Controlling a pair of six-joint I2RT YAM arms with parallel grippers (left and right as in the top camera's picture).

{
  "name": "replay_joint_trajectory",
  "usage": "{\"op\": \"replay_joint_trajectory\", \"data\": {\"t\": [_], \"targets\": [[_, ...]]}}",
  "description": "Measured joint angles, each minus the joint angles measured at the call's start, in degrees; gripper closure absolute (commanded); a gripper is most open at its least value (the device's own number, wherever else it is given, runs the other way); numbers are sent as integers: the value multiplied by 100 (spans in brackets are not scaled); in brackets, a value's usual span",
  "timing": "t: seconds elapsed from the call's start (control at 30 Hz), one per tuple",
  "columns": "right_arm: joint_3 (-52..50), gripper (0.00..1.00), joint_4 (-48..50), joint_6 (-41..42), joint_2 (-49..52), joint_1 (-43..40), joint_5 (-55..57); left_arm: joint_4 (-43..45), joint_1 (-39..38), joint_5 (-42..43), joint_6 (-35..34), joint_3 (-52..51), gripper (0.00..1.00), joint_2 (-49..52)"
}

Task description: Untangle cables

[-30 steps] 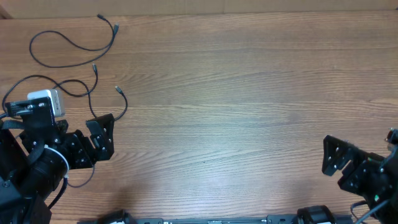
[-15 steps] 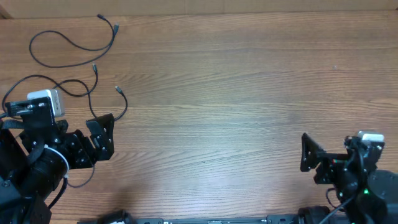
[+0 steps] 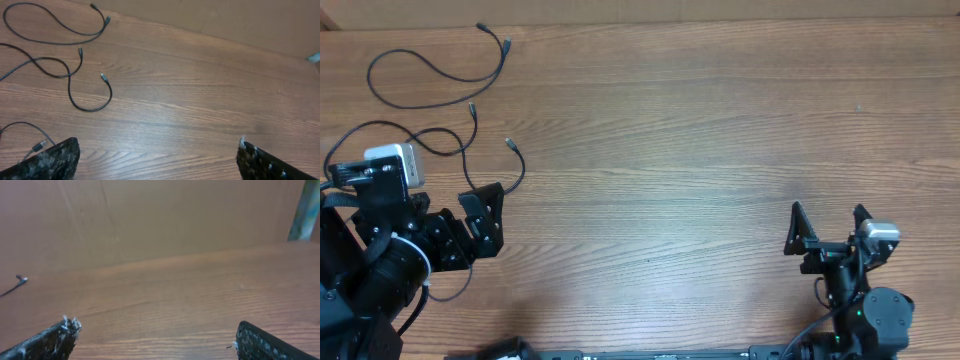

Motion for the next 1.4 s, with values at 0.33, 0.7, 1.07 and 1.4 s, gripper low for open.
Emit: {"op": "replay_joint_trajectory", "data": {"t": [0.33,0.7,1.07,1.4], "targets": [[-1169,0,1823,-433,-24,-2,-452,-2,0,0,0,0,0,0],[-1342,0,1777,-442,-24,-4,-555,0,0,0,-2,0,1,0],[-1342,0,1777,-439,-24,-4,-555,-2,0,0,0,0,0,0],[-1342,0,1777,-437,-24,-4,-553,0,0,0,0,0,0,0]]}}
